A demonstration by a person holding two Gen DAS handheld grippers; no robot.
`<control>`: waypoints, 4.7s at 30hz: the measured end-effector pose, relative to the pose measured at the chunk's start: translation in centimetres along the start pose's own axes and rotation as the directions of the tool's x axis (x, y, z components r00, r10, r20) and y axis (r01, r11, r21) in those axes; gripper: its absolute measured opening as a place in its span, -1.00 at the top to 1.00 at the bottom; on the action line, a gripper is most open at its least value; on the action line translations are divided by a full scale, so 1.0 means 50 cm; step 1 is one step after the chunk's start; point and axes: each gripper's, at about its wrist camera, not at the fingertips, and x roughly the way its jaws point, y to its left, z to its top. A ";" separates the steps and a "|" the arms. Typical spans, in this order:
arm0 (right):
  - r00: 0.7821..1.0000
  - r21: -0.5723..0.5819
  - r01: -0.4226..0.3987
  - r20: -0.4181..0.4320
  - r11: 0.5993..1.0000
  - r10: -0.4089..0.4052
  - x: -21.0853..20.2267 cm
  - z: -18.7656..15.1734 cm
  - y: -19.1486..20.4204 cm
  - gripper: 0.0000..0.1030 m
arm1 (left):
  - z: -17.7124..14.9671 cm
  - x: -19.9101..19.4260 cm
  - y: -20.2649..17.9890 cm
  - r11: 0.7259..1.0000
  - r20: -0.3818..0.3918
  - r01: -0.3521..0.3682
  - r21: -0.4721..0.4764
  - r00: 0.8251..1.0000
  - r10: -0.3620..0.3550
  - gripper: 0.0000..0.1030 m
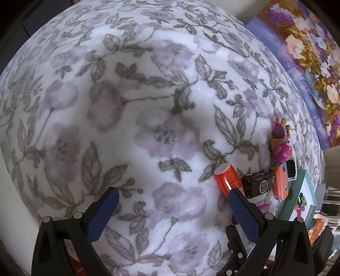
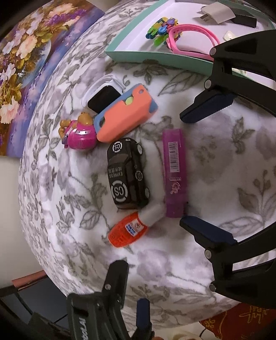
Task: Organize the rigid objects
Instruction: 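Grasp the purple stick with the right tool while the left tool approaches the orange glue bottle, then grasp the orange glue bottle with the left tool while the right tool lifts the purple stick, then carry the glue bottle and purple stick over the tray with both tools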
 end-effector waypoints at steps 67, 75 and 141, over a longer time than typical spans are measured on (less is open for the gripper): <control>0.985 0.325 0.087 0.112 0.942 -0.129 -0.138 -0.002 -0.178 -0.60 | -0.090 0.113 -0.387 0.841 0.070 -0.117 0.527 0.993 0.095 -0.92; 0.986 0.362 0.075 0.113 0.929 -0.124 -0.149 -0.012 -0.193 -0.60 | -0.103 0.126 -0.442 0.804 0.117 -0.143 0.577 0.989 0.092 -0.72; 0.933 0.714 0.266 -0.021 0.648 -0.359 -0.215 -0.152 -0.558 -0.60 | -0.363 0.112 -0.946 0.560 0.145 -0.068 0.826 0.985 -0.093 -0.52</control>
